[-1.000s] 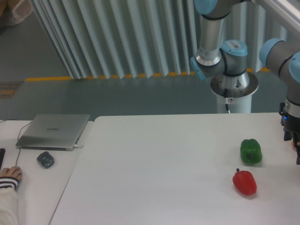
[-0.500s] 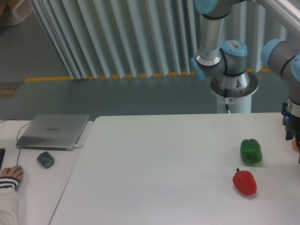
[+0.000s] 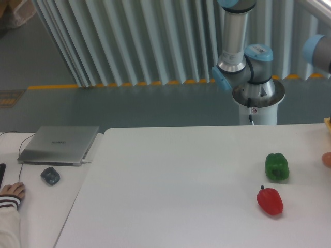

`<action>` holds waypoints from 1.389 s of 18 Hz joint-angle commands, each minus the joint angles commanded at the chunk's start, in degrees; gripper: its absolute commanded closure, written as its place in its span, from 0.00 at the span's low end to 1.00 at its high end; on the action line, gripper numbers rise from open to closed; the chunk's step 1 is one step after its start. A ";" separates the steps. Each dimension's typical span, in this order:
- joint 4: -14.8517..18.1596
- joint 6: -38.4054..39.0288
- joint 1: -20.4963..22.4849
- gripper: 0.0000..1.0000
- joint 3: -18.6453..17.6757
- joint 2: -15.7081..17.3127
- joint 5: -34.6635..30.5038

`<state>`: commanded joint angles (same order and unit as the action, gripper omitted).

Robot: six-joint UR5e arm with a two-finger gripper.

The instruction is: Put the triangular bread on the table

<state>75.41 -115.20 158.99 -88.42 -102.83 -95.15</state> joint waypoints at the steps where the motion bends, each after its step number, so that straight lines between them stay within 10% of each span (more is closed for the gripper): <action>1: 0.17 -0.64 -0.08 0.00 -0.09 -0.09 -2.73; 10: 0.35 -0.99 0.01 0.00 -7.55 -0.09 -15.57; 25: -5.27 -5.13 4.48 0.00 -10.20 -4.04 -19.98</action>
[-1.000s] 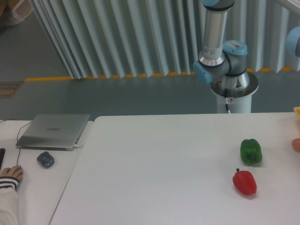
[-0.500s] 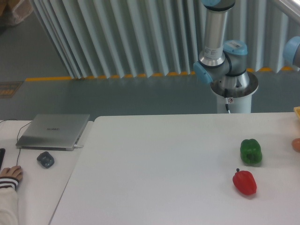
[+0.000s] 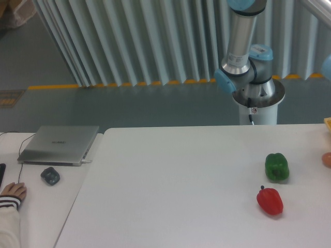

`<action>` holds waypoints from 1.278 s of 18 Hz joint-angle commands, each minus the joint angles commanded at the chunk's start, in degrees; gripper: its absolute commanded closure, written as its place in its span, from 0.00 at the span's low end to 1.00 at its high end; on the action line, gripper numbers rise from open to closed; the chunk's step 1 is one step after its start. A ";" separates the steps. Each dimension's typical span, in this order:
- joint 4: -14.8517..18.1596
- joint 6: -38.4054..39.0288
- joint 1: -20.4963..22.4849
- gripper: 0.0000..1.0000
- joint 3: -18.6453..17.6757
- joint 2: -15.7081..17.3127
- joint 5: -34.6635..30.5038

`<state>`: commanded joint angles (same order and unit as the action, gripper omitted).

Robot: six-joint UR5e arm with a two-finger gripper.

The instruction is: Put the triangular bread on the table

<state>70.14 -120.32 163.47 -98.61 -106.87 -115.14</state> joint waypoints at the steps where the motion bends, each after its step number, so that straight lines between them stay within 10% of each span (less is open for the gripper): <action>1: -0.09 0.17 0.00 0.00 0.00 -0.09 0.00; 23: -5.54 0.09 -1.76 0.00 -1.58 -4.04 -7.20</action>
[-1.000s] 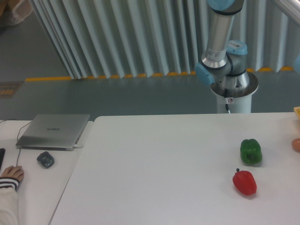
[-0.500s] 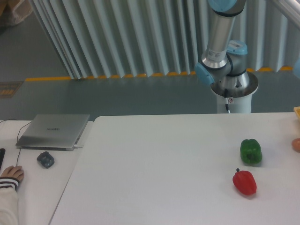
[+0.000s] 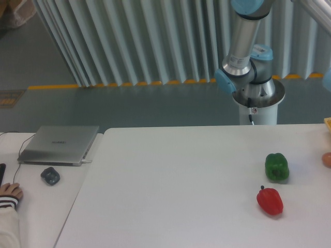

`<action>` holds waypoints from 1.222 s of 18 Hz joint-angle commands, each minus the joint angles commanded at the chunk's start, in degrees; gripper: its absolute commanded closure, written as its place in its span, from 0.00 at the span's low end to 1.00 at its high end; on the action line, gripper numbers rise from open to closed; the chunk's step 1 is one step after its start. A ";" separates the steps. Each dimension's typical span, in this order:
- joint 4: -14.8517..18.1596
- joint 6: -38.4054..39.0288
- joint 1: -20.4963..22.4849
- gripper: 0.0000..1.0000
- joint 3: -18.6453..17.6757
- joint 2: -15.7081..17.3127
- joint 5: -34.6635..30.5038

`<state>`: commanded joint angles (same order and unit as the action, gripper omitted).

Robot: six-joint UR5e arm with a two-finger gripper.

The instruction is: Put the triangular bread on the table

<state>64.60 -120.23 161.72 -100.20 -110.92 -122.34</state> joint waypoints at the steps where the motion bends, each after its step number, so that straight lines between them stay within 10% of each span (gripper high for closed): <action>1: -0.18 -0.18 -0.09 0.00 0.00 0.00 -0.09; 5: -0.27 -0.44 -0.09 0.56 0.17 -0.09 -0.18; 11: -0.18 -0.44 -0.44 0.97 0.61 0.09 -0.18; 15: 1.22 -0.70 -0.26 1.00 3.15 0.87 0.87; 22: 13.18 -2.12 0.70 1.00 13.80 4.92 14.91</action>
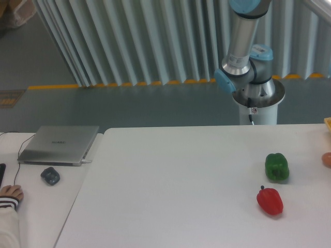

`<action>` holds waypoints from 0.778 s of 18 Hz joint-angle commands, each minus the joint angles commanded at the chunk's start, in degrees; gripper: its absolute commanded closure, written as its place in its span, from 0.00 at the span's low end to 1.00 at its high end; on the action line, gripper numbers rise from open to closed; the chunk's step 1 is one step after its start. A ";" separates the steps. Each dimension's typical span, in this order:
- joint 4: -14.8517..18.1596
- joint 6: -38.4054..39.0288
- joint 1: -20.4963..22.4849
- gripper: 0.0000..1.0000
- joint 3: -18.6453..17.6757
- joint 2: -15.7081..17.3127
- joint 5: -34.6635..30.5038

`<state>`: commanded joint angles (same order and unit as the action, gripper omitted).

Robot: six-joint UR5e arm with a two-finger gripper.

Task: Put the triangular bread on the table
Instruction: 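Carry the triangular bread in the gripper down beside the red pepper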

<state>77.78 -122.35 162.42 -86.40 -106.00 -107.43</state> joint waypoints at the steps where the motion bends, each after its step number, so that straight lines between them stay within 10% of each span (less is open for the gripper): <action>1: 0.09 1.75 -0.26 1.00 0.09 0.79 2.90; 14: -8.77 42.01 -20.21 1.00 -0.17 -5.70 4.07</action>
<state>69.01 -80.34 142.21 -86.57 -111.70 -103.36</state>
